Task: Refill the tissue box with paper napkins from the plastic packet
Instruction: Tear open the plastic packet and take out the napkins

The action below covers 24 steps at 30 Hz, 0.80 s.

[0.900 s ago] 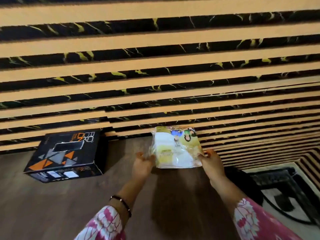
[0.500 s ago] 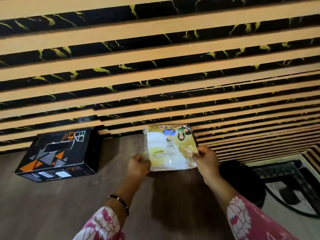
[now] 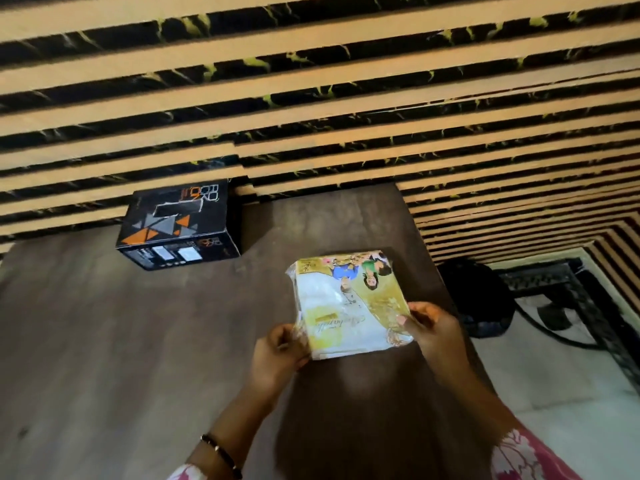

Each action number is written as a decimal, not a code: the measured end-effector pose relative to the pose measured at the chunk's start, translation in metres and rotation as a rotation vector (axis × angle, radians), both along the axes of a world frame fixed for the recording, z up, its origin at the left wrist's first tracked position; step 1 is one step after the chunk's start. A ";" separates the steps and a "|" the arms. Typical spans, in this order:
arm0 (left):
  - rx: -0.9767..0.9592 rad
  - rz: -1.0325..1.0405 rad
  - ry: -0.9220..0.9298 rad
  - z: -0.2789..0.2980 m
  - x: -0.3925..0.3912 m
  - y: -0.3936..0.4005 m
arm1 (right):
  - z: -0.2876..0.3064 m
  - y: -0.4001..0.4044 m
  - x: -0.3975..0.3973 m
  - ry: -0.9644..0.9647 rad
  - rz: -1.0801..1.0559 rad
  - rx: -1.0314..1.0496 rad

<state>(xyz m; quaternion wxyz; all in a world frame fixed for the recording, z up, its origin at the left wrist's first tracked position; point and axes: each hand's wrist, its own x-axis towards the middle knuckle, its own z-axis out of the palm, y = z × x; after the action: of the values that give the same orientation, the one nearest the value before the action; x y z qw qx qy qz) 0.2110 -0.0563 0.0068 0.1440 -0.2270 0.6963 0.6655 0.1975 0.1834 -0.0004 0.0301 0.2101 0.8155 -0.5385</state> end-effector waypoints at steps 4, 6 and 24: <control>0.034 -0.073 0.018 -0.010 0.042 -0.022 | -0.001 -0.015 0.050 -0.031 -0.013 0.027; 0.074 -0.108 0.039 -0.011 0.058 -0.032 | -0.004 -0.022 0.071 -0.027 -0.054 -0.002; -0.566 -0.512 0.619 0.016 0.071 -0.047 | 0.024 -0.106 0.100 0.097 0.257 0.546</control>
<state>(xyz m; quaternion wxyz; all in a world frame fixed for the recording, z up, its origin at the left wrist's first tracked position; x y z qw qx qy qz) 0.2820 -0.1031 0.0223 0.0220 0.1299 0.8934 0.4295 0.2975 0.0777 0.0237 0.0015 0.0795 0.9504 -0.3007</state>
